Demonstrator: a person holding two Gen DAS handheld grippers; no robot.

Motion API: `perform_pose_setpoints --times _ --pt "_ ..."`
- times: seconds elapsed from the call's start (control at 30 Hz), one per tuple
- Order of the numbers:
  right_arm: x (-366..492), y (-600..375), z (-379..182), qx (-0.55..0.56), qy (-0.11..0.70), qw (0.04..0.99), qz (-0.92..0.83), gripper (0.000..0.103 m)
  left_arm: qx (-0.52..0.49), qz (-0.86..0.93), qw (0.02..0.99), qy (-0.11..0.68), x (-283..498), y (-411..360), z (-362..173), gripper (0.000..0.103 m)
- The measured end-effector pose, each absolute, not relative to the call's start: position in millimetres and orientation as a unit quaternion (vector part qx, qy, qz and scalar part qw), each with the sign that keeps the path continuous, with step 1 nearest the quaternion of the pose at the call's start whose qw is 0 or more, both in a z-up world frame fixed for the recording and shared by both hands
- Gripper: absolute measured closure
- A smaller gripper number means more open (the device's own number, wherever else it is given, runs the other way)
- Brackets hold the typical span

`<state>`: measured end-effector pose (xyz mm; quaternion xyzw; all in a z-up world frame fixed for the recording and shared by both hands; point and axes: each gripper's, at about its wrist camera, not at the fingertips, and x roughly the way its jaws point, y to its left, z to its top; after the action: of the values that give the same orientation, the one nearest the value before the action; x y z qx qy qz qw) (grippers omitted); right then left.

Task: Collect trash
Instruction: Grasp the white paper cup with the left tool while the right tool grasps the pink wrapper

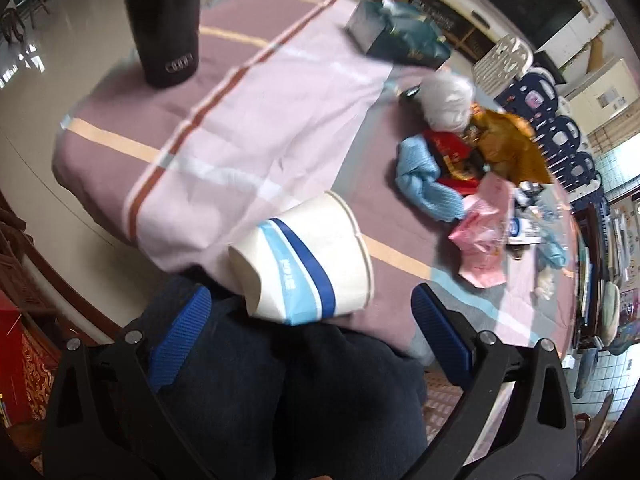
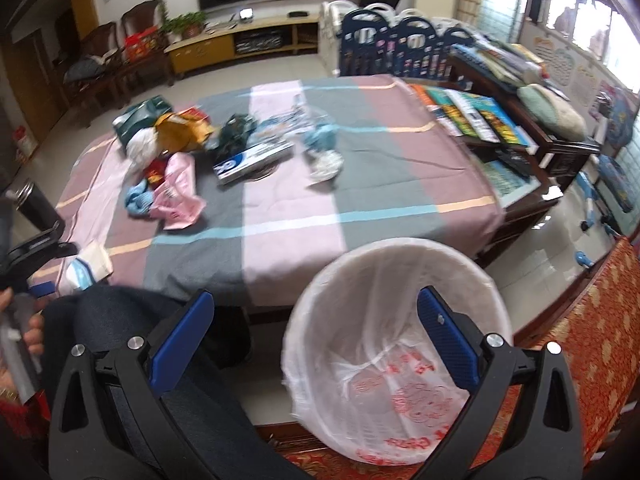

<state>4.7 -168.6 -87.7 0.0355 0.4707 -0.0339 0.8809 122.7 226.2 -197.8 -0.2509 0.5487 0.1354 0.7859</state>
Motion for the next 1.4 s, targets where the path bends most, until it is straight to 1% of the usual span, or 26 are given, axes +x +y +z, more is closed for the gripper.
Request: perform_pose_setpoints --times 0.1,0.33,0.37,0.4,0.43,0.53,0.67,0.77,0.93,0.97,1.0,1.03,1.07,1.1,1.17,1.27,1.4 --pt "19 -151 -98 0.035 0.481 0.876 -0.008 0.003 -0.232 0.148 0.769 0.577 144 223 -218 0.003" --pt "52 -118 -119 0.017 0.497 0.867 0.026 0.003 -0.173 0.151 0.762 0.605 171 199 -238 0.004" --pt "58 -115 -123 0.019 0.500 0.865 0.031 0.003 -0.170 0.151 0.762 0.607 170 198 -241 0.005" --pt "68 -111 -128 0.024 0.503 0.863 0.039 0.003 -0.168 0.152 0.761 0.608 168 198 -245 0.013" --pt "79 -107 -133 0.029 0.504 0.862 0.047 0.003 -0.171 0.152 0.759 0.610 167 199 -247 0.017" --pt "113 -94 -151 0.054 0.514 0.853 0.075 0.003 -0.196 0.149 0.770 0.588 159 206 -244 0.018" --pt "168 -64 -176 0.079 0.524 0.842 0.100 0.014 -0.220 0.152 0.782 0.563 143 215 -239 0.018" --pt "198 -35 -189 0.060 0.522 0.845 0.102 0.014 -0.218 0.158 0.800 0.537 132 215 -227 0.018" --pt "225 -14 -204 0.053 0.531 0.841 0.093 0.014 -0.179 0.171 0.827 0.504 120 196 -203 0.018" --pt "227 -12 -207 0.048 0.535 0.838 0.092 0.016 -0.173 0.174 0.831 0.499 117 195 -201 0.018" --pt "229 -12 -211 0.045 0.537 0.837 0.094 0.023 -0.166 0.177 0.835 0.493 116 192 -198 0.018" --pt "229 -10 -213 0.039 0.541 0.835 0.096 0.038 -0.161 0.179 0.839 0.488 116 189 -195 0.018" --pt "226 -11 -213 0.032 0.542 0.834 0.096 0.044 -0.157 0.180 0.841 0.485 120 187 -194 0.018" --pt "224 -12 -212 0.030 0.536 0.838 0.099 0.047 -0.154 0.182 0.843 0.482 119 185 -191 0.018" --pt "218 -16 -208 0.030 0.533 0.839 0.108 0.059 -0.150 0.183 0.847 0.477 112 180 -189 0.018" --pt "204 -26 -200 0.028 0.525 0.844 0.106 0.066 -0.149 0.184 0.850 0.470 112 183 -190 0.018" --pt "180 -48 -187 0.031 0.511 0.853 0.107 0.070 -0.143 0.187 0.856 0.460 115 180 -188 0.018"
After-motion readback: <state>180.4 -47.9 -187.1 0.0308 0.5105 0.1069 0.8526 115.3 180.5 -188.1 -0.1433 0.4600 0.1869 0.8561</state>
